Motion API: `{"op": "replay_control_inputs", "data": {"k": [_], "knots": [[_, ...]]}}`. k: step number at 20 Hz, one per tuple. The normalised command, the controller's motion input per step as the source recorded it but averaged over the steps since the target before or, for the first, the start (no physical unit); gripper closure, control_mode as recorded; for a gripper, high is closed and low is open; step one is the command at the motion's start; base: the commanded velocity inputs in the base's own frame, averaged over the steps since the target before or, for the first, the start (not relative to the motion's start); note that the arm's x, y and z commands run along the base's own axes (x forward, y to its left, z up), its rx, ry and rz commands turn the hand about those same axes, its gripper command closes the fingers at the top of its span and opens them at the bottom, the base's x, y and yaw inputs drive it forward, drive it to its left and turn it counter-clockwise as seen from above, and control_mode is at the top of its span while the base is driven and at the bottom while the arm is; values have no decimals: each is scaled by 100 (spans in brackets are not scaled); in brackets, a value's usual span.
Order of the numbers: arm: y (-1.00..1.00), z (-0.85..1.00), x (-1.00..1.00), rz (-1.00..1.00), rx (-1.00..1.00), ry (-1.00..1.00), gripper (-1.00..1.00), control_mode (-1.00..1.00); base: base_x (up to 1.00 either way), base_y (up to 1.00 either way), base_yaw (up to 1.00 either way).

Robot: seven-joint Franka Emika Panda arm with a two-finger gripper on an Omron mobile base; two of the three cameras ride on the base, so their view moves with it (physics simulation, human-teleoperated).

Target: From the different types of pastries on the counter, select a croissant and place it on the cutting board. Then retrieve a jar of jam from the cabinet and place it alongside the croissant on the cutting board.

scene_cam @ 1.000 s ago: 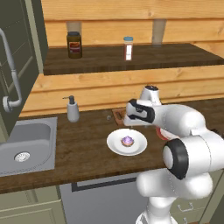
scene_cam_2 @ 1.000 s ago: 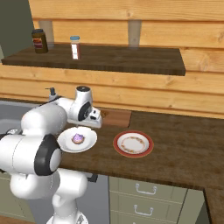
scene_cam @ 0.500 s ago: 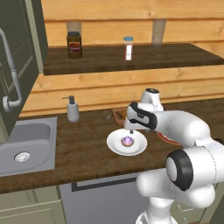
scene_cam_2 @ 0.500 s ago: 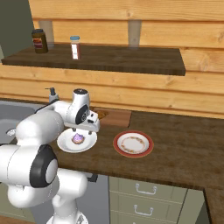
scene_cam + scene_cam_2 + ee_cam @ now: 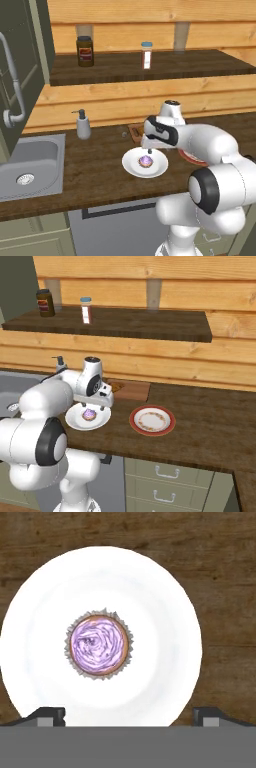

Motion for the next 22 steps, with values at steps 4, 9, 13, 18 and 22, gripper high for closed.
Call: {"op": "replay_control_inputs", "data": {"k": [4, 9, 13, 18, 22], "knots": [[0, 0, 0, 0, 0, 0, -100, 100, -85, 21, 1], [0, 0, 0, 0, 0, 0, -100, 100, -100, 33, 0], [0, 0, 0, 0, 0, 0, -100, 100, -97, 78, 0], [0, 0, 0, 0, 0, 0, -100, 100, -38, 100, -2], [0, 0, 0, 0, 0, 0, -100, 100, -15, 100, -2]]}}
